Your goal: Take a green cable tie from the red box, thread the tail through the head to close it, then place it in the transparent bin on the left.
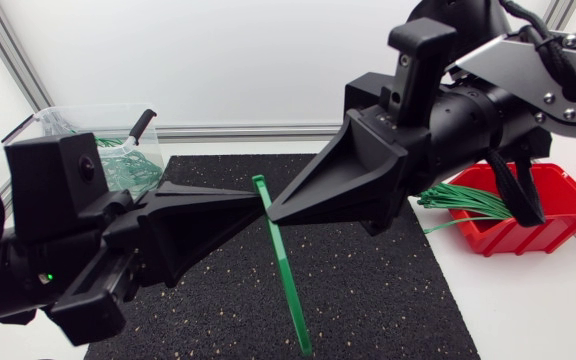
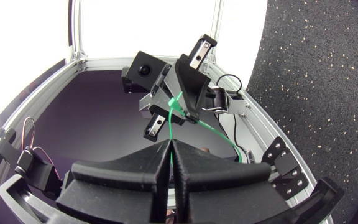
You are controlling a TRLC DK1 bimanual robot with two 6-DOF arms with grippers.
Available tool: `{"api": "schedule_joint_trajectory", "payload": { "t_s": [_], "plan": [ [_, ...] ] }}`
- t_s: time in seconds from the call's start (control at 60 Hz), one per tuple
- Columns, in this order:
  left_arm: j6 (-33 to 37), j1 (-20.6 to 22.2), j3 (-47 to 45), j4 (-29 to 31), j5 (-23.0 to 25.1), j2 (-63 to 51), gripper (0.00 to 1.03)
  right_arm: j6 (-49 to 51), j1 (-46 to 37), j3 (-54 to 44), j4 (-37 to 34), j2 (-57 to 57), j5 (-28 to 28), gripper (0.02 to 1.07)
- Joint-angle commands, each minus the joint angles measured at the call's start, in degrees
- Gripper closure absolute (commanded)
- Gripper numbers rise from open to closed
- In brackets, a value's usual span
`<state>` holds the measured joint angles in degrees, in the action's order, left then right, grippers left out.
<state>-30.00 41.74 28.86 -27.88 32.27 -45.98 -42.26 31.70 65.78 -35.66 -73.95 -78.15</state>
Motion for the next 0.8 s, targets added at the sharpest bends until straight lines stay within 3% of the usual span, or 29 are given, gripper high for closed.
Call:
{"api": "schedule_joint_trajectory", "payload": {
  "t_s": [0.0, 0.533, 0.6, 0.7, 0.783],
  "plan": [
    [0.2, 0.4, -1.3, -0.7, 1.1, 1.8, 0.99, -2.2, -1.2, -0.2, 0.8, -1.5, 1.2, 1.01],
    [6.1, 3.4, -2.7, 1.8, 0.2, 3.1, 0.99, -2.4, -1.5, 2.0, 0.9, -5.1, 2.7, 1.01],
    [6.7, 3.3, -2.7, 1.8, 0.2, 3.0, 0.99, -2.1, -1.5, 1.5, 0.9, -5.2, 2.7, 0.87],
    [7.6, 3.0, -2.7, 1.8, 0.2, 2.6, 0.99, -1.9, -1.6, 0.7, 0.9, -4.4, 2.1, 0.54],
    [8.7, 2.9, -2.8, 1.8, 0.2, 2.2, 0.99, -1.8, -1.8, 0.1, 0.9, -3.1, 1.9, 0.42]
  ]
}}
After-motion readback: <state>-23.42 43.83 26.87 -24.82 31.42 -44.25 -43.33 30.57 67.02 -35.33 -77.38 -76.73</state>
